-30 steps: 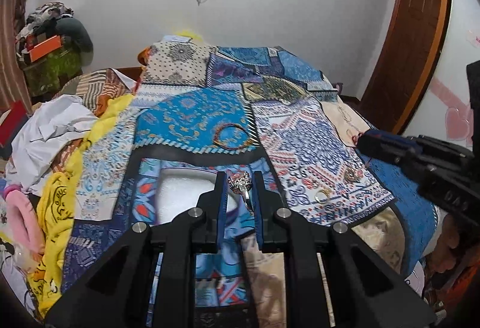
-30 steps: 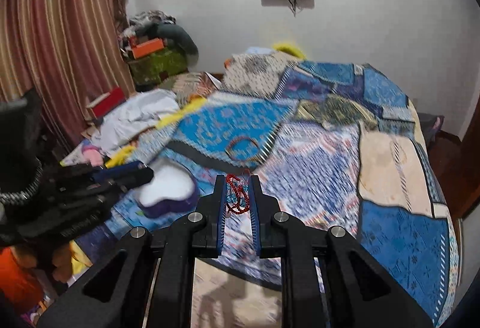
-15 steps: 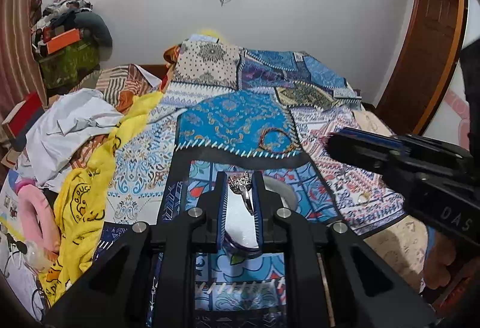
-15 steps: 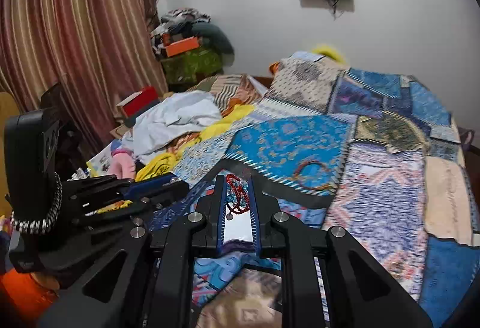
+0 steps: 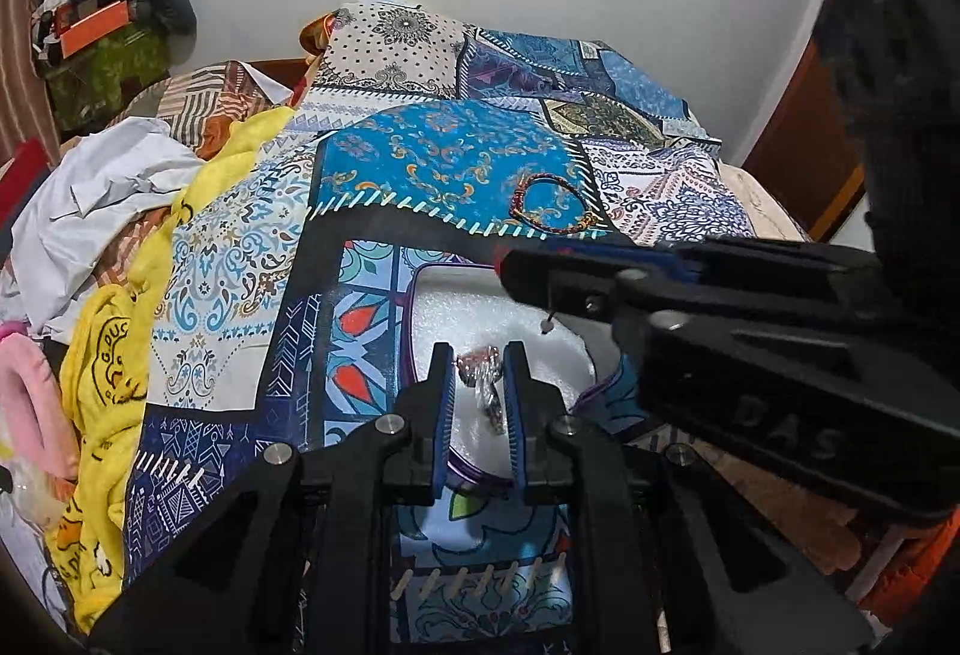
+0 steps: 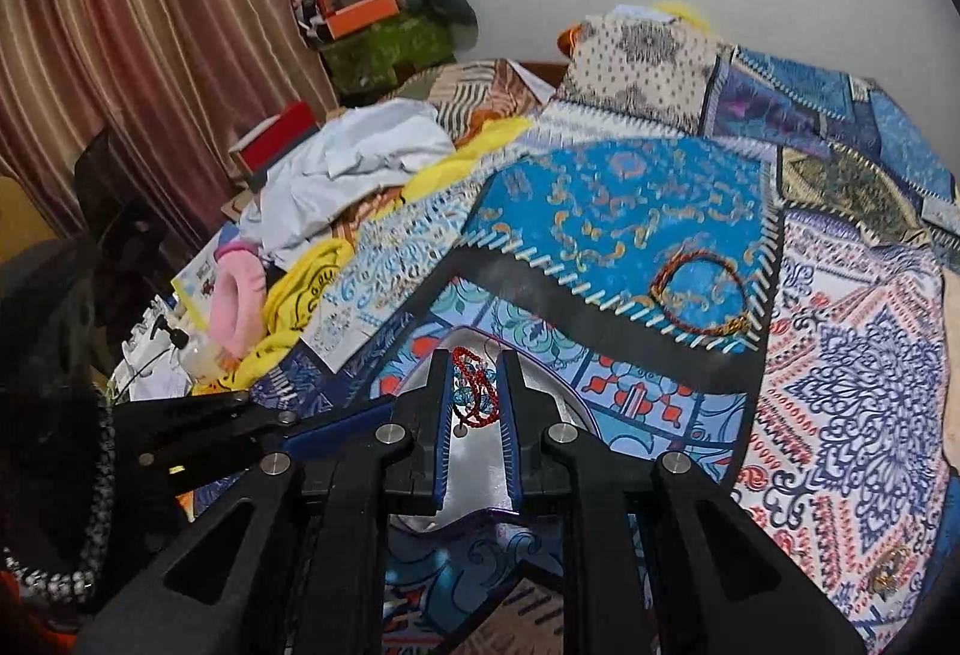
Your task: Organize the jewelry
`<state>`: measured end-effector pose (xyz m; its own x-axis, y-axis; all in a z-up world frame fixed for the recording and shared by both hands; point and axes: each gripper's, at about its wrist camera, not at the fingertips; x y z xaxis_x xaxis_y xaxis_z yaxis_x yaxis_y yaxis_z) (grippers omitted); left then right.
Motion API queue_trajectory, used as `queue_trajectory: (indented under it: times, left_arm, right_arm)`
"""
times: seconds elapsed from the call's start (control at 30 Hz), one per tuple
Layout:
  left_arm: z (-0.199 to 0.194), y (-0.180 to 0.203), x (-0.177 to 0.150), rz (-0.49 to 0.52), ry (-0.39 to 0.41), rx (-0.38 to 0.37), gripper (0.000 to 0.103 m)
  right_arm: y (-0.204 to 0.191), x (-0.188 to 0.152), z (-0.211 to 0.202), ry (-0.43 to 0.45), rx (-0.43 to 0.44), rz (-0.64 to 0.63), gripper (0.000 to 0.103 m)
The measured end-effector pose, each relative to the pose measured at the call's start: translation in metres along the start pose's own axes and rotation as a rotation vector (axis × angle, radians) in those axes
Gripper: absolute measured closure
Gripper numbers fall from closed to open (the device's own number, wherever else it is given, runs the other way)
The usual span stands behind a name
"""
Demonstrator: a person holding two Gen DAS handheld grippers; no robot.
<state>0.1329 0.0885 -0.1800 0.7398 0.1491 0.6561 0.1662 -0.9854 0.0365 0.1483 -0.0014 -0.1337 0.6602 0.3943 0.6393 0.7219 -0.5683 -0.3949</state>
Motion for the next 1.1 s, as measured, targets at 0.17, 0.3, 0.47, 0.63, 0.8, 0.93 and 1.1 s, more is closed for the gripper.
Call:
queue_trajectory:
  times: [0.17, 0.3, 0.47, 0.63, 0.8, 0.93, 1.1]
  left_arm:
    - [0.001, -0.003, 0.001, -0.013, -0.003, 0.000, 0.088]
    - [-0.001, -0.004, 0.002, -0.014, -0.005, 0.006, 0.088]
    - [-0.011, -0.004, 0.002, -0.003, 0.013, 0.042, 0.088]
    - [-0.024, -0.004, 0.006, -0.001, 0.036, 0.077, 0.078]
    - [-0.038, -0.003, 0.010, -0.021, 0.058, 0.094, 0.066]
    - [-0.046, 0.007, 0.015, -0.017, 0.067, 0.090, 0.064]
    - [-0.056, 0.030, 0.020, 0.008, 0.089, 0.068, 0.062]
  right_arm:
    - [0.008, -0.003, 0.006, -0.027, 0.019, 0.038, 0.089]
    - [0.011, -0.002, 0.003, -0.027, 0.027, 0.056, 0.089]
    - [0.010, -0.002, -0.003, -0.032, 0.004, 0.060, 0.086]
    - [0.005, -0.005, -0.024, 0.005, -0.045, 0.031, 0.068]
    - [0.003, -0.013, -0.057, 0.056, -0.114, -0.003, 0.060]
    - [0.008, -0.020, -0.085, 0.099, -0.151, -0.001, 0.060]
    - [0.019, -0.031, -0.121, 0.144, -0.210, 0.012, 0.060]
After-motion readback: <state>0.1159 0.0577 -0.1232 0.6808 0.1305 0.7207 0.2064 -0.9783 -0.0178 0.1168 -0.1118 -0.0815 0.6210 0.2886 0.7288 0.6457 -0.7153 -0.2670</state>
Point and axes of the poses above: each gripper's, at about its wrist camera, not at the fingertips, and z roughly the way its jaws point, y to its right, x to its top, and after that the axes turned 13 degrees about x, right-handed
